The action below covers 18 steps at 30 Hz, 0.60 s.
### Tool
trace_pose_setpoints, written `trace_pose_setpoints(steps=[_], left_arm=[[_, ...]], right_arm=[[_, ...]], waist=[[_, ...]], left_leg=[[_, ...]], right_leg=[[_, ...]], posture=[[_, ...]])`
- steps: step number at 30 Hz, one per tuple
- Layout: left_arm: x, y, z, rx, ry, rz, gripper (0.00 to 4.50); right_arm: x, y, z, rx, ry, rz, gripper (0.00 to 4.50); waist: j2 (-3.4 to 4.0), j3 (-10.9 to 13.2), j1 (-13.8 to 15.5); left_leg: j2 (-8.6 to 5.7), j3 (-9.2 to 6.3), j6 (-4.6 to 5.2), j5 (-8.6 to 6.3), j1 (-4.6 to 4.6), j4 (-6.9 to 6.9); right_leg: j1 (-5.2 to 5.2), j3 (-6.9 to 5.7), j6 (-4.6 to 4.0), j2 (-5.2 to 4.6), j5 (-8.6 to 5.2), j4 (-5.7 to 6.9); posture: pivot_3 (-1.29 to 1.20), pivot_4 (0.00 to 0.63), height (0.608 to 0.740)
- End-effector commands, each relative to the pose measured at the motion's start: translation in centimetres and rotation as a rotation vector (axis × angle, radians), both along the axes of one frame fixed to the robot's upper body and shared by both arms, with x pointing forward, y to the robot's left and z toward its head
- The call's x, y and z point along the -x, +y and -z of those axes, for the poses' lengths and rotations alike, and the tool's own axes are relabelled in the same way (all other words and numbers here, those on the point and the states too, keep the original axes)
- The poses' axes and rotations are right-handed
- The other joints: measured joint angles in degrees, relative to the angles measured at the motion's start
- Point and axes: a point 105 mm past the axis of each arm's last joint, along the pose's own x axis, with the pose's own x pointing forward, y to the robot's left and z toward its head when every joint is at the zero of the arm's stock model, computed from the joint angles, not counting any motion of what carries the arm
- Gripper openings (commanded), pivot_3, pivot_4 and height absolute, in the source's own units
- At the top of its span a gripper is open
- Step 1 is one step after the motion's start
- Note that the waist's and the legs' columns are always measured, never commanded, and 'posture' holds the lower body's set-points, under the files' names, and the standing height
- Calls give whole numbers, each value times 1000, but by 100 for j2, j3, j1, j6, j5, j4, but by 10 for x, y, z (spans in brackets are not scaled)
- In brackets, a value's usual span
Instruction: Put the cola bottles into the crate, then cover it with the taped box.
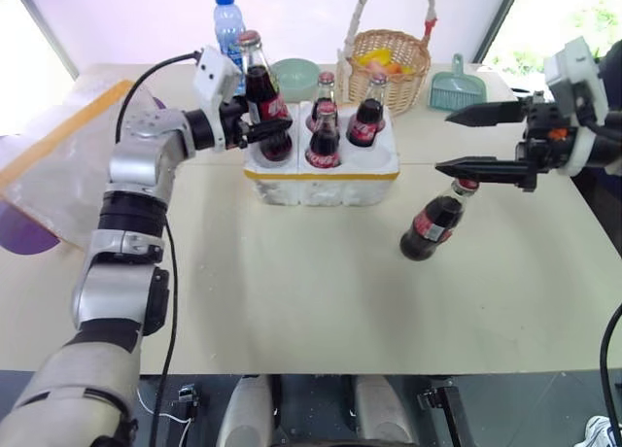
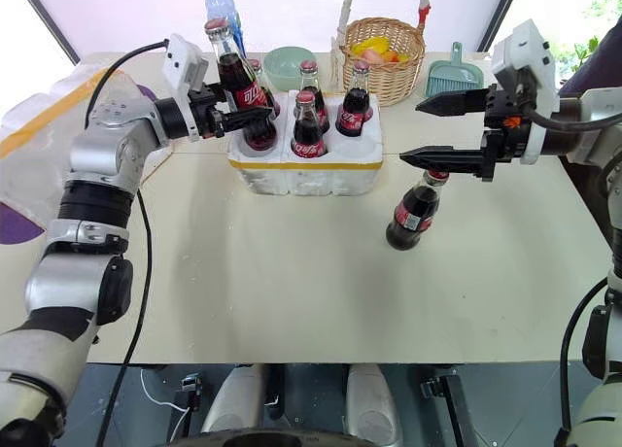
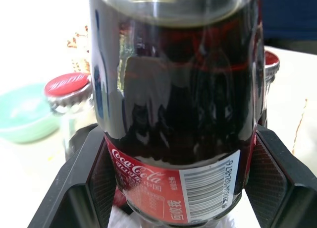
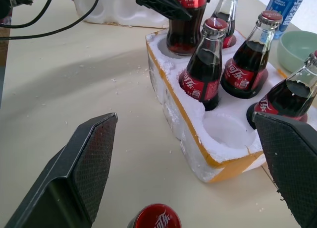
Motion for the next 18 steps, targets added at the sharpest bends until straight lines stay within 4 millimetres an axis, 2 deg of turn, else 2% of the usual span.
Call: trace_pose_setpoints(steps=[1, 5, 13, 16, 18], left_arm=[[6, -4, -15, -15, -67, 29, 2830], [6, -6, -12, -24, -53, 40, 2830], [-13, -10, 43, -64, 73, -55, 2830], [-17, -5, 51, -47, 96, -99, 2830], [-17, -4, 48, -21, 105, -99, 3893]], right_arm=[[3, -1, -13, -8, -62, -5, 4500], [-1, 1, -14, -10, -67, -7, 4500], [-4, 12, -15, -29, -91, -26, 4500], [-6, 11, -12, -25, -87, -23, 4500], [-6, 11, -12, -24, -84, -21, 4500]], waist=[[0, 0, 5], [-3, 2, 15], [0, 0, 15], [2, -2, 31], [2, -2, 29]], left_leg=[[0, 0, 0, 0, -1, 0], [0, 0, 0, 0, -5, 1], [-1, 0, 0, 0, -4, 1], [-2, 0, 0, 0, 1, 1], [-2, 0, 0, 0, 7, 3]], right_leg=[[0, 0, 0, 0, 0, -1], [0, 0, 0, -1, 0, -4], [-1, 0, 0, -1, 0, -3], [4, 0, 0, -1, 0, -2], [10, 0, 0, -1, 0, 1]], posture=[[0, 150, 740], [0, 150, 740], [0, 150, 740], [0, 150, 740], [0, 150, 740]])
